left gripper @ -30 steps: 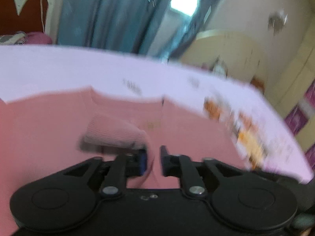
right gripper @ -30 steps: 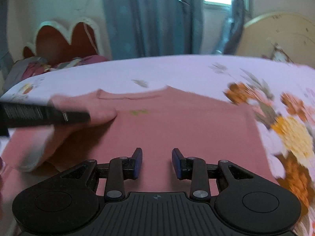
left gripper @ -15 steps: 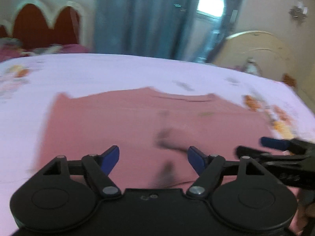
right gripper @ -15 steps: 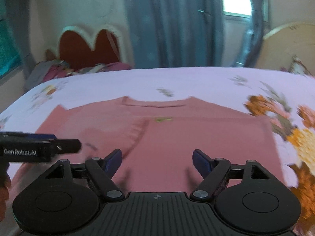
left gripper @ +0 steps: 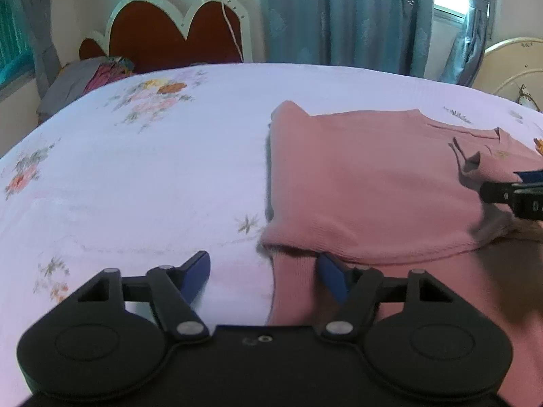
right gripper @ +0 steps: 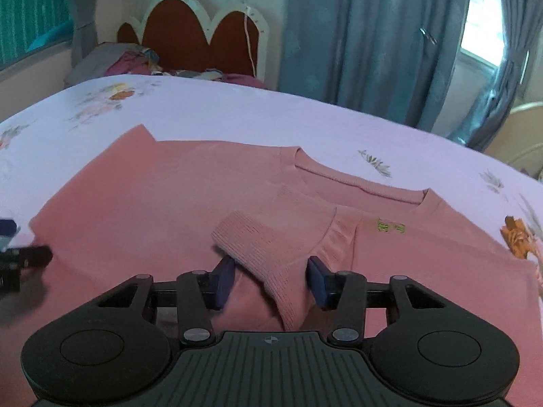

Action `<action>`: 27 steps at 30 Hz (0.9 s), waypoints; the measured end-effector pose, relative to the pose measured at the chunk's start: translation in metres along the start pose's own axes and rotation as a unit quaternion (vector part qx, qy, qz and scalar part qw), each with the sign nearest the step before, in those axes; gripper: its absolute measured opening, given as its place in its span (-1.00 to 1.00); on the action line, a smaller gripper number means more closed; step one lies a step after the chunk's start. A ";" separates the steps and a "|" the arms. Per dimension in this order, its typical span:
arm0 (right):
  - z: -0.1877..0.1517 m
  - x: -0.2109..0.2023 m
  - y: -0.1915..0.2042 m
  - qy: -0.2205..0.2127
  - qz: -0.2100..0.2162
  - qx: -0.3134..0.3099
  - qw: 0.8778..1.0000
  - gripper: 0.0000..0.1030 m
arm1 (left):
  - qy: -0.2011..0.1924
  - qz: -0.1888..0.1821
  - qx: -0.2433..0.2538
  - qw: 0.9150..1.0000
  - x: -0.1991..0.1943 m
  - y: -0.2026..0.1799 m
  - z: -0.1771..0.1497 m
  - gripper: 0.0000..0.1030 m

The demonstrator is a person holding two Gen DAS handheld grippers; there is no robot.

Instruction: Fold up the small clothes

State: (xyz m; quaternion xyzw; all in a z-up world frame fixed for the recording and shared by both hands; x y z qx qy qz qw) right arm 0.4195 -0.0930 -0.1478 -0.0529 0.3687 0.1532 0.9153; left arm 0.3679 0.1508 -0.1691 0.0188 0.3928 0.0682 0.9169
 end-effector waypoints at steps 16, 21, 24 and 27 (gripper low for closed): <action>-0.041 -0.051 -0.120 0.011 -0.040 0.236 0.971 -0.73 | -0.026 -0.020 0.014 0.999 0.011 -0.004 0.003 -0.65; -0.056 -0.070 -0.140 0.010 -0.046 0.260 0.964 -0.71 | -0.016 -0.026 0.017 0.999 0.009 -0.002 0.004 -0.65; -0.052 -0.078 -0.149 -0.005 -0.051 0.269 0.962 -0.07 | -0.009 -0.029 0.015 0.999 0.007 -0.002 0.005 -0.64; -0.047 -0.075 -0.151 -0.008 -0.043 0.269 0.962 0.29 | -0.001 -0.049 0.000 0.999 -0.001 0.000 0.004 -0.58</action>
Point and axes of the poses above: each gripper's, at about its wrist camera, not at the fingertips, and x roughly the way its jaws point, y to its left, z to its top, the point moved 4 cm from there along x, roughly the way its jaws point, and after that the axes turned 2 degrees about -z, right-handed, at the moved point
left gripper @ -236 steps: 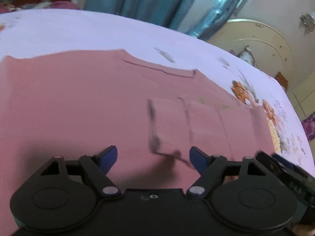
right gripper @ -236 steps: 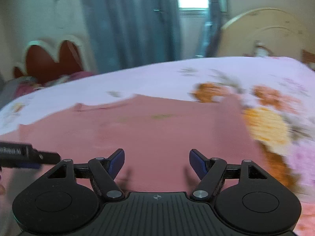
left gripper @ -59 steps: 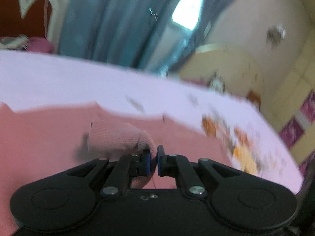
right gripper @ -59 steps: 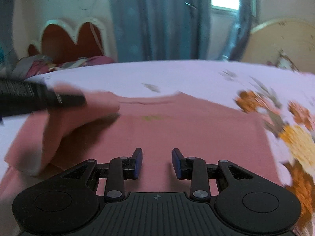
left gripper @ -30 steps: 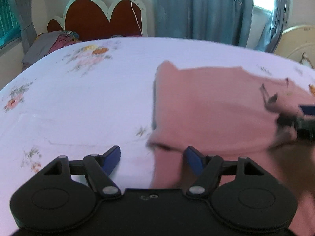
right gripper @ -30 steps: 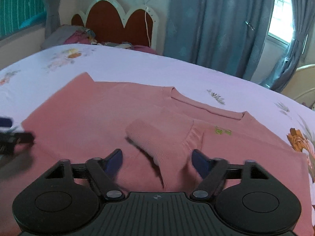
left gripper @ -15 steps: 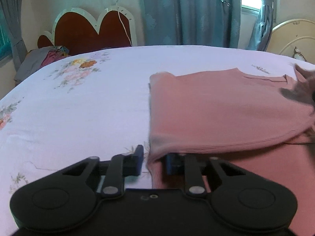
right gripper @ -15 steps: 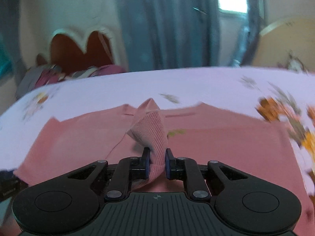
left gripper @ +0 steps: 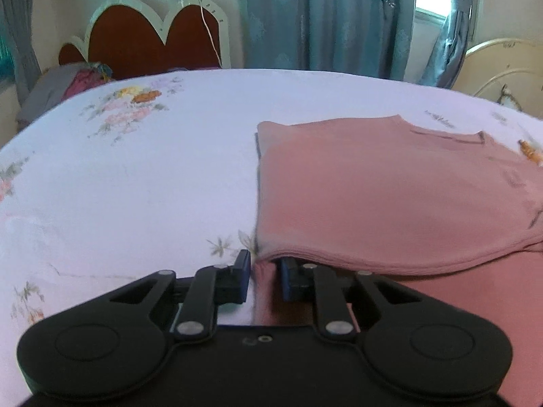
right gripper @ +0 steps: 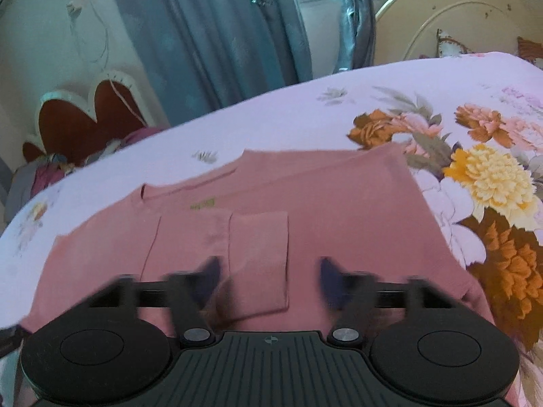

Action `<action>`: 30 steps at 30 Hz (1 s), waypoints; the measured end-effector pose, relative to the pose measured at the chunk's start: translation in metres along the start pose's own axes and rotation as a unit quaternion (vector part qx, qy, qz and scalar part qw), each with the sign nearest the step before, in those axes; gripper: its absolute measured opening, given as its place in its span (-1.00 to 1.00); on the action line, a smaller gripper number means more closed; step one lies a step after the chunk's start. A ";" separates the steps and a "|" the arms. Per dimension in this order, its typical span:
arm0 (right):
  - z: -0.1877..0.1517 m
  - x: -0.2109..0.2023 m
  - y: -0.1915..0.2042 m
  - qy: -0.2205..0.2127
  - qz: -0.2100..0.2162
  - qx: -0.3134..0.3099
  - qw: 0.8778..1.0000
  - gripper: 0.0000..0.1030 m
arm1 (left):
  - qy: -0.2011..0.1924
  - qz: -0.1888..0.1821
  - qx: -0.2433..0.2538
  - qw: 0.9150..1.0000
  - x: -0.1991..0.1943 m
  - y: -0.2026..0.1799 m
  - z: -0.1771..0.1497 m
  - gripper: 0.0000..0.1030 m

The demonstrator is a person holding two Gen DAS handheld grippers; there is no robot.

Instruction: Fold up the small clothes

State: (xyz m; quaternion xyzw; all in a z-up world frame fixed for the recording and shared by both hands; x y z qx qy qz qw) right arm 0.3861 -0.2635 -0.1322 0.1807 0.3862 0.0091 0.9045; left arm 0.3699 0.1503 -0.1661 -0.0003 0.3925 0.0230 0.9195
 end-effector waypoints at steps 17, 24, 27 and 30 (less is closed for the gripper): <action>-0.018 0.001 -0.010 0.040 -0.014 -0.047 0.998 -0.96 | -0.010 -0.044 -0.037 0.998 -0.015 -0.005 0.026 -0.41; 0.012 0.005 -0.004 -0.003 0.008 -0.017 1.000 0.35 | -0.005 -0.040 -0.062 0.997 0.019 0.001 0.060 -0.06; 0.020 0.027 0.003 0.007 0.008 -0.011 1.000 0.34 | -0.002 -0.043 -0.080 0.996 0.039 0.005 0.073 -0.06; 0.019 0.049 0.008 0.029 0.010 -0.003 1.000 -0.10 | 0.007 -0.048 -0.092 0.995 0.057 0.007 0.081 -0.06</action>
Point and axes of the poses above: each gripper's, at about its wrist camera, not at the fingertips, and x roughly the way its jaws point, y to its left, z to its top, the point moved 4 cm from there along x, roughly the way its jaws point, and after that the axes turned 2 degrees about -z, right-handed, at the moved point
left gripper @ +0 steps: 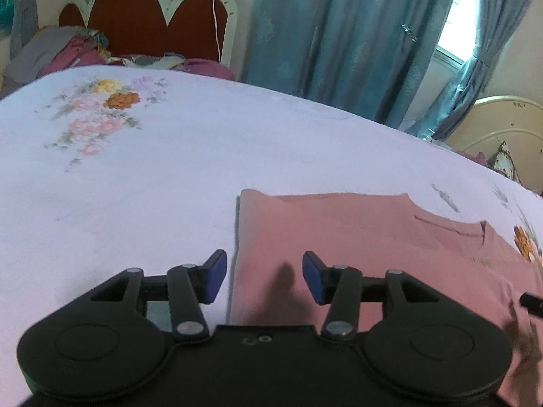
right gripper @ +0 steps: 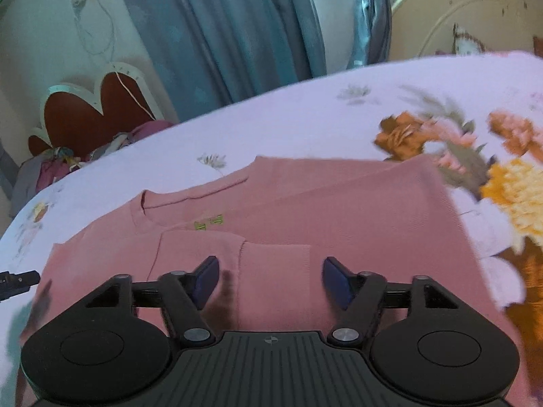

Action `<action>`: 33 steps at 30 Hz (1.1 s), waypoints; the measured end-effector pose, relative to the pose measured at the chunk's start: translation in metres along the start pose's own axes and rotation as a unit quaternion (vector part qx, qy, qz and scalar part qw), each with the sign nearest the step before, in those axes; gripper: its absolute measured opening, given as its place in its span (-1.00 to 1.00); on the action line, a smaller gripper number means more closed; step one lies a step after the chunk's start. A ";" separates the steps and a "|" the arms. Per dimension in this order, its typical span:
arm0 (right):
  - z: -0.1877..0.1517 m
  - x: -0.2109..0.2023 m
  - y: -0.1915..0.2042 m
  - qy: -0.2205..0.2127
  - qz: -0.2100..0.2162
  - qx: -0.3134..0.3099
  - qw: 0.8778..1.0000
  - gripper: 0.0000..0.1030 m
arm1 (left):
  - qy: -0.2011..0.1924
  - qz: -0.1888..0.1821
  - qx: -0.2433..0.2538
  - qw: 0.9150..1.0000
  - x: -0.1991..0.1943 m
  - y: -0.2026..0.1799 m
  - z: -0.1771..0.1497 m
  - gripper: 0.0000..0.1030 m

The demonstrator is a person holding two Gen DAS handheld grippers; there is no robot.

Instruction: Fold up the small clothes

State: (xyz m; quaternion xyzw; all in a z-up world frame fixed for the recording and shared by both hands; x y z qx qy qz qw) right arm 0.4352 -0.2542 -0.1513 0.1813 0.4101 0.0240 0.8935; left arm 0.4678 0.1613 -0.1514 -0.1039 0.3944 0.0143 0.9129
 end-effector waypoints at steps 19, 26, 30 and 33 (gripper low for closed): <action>-0.005 -0.012 -0.011 -0.060 -0.073 -0.041 0.995 -0.91 | -0.012 0.034 -0.011 0.999 0.026 -0.001 0.010 -0.01; 0.004 -0.013 0.023 -0.069 -0.029 -0.073 0.995 -0.88 | 0.003 0.052 0.013 0.999 0.035 -0.011 0.000 0.00; -0.004 -0.002 0.033 -0.047 -0.025 -0.086 0.995 -0.87 | 0.007 0.053 0.013 0.998 0.033 -0.013 0.000 0.00; -0.012 0.012 0.024 -0.013 -0.043 -0.099 0.994 -0.87 | 0.012 0.054 0.018 0.998 0.033 -0.011 0.001 0.09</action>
Point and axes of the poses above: each gripper's, at about its wrist camera, not at the fingertips, and x roughly the way its jaws point, y to its left, z to its top, the point moved 4 cm from there along x, roughly the way its jaws point, and after that the axes turned 2 degrees about -z, right-handed, at the moved point
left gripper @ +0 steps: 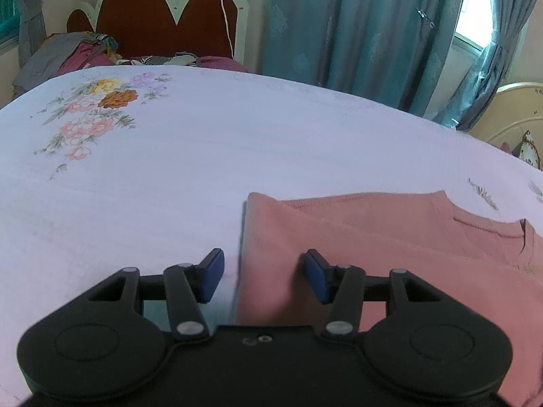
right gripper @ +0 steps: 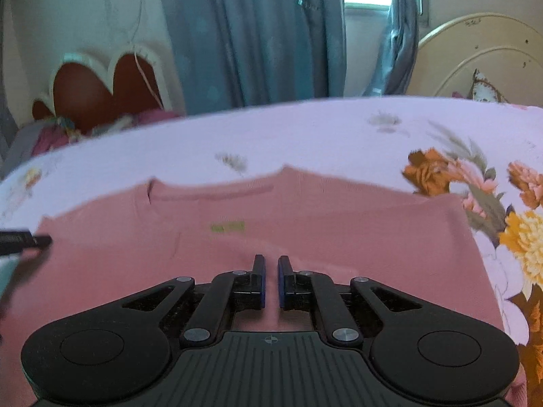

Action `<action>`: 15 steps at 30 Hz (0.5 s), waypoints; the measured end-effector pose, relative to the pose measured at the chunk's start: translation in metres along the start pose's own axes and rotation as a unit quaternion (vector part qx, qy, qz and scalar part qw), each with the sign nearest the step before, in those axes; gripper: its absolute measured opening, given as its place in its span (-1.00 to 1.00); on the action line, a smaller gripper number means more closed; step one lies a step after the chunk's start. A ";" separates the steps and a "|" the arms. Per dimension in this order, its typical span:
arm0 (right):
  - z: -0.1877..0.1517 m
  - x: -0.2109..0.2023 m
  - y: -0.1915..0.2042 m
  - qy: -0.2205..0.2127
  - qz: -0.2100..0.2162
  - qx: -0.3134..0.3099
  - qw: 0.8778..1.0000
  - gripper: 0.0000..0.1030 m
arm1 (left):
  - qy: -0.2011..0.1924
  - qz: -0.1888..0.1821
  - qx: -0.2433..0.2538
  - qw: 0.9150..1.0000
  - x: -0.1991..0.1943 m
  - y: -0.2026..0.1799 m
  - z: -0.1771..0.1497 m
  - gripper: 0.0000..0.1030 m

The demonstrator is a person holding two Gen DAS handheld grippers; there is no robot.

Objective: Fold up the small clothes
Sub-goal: 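Release the folded side with the left tool and smooth the sweatshirt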

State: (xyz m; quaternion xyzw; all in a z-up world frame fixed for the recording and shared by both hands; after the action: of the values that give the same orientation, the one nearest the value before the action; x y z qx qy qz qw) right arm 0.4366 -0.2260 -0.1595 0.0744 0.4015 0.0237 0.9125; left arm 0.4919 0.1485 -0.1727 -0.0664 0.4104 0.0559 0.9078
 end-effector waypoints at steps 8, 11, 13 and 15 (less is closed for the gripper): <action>0.003 -0.019 -0.003 -0.025 -0.003 -0.001 1.000 -0.01 | 0.005 0.005 0.012 1.000 -0.011 -0.004 -0.003 0.15; 0.002 -0.029 0.004 -0.036 0.003 -0.008 0.999 -0.01 | 0.001 0.000 0.024 1.000 -0.021 -0.011 -0.005 0.15; 0.001 -0.034 0.010 -0.039 0.006 -0.020 0.999 -0.01 | -0.001 -0.006 0.032 0.999 -0.027 -0.017 -0.007 0.16; -0.002 -0.037 0.013 -0.039 0.009 -0.029 0.999 -0.01 | -0.004 -0.013 0.042 0.999 -0.035 -0.025 -0.010 0.18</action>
State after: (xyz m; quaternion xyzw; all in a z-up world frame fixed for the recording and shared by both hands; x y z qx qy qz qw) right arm 0.4104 -0.2168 -0.1313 0.0526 0.3636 0.0403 0.9292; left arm 0.4652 0.1202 -0.1512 -0.0337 0.4080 0.0268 0.9119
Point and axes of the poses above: each gripper's, at about its wrist camera, not at the fingertips, and x roughly the way its jaws point, y to its left, z to its top, the point moved 4 cm from there along x, roughly the way its jaws point, and after that the axes turned 2 degrees about -z, right-handed, at the moved point
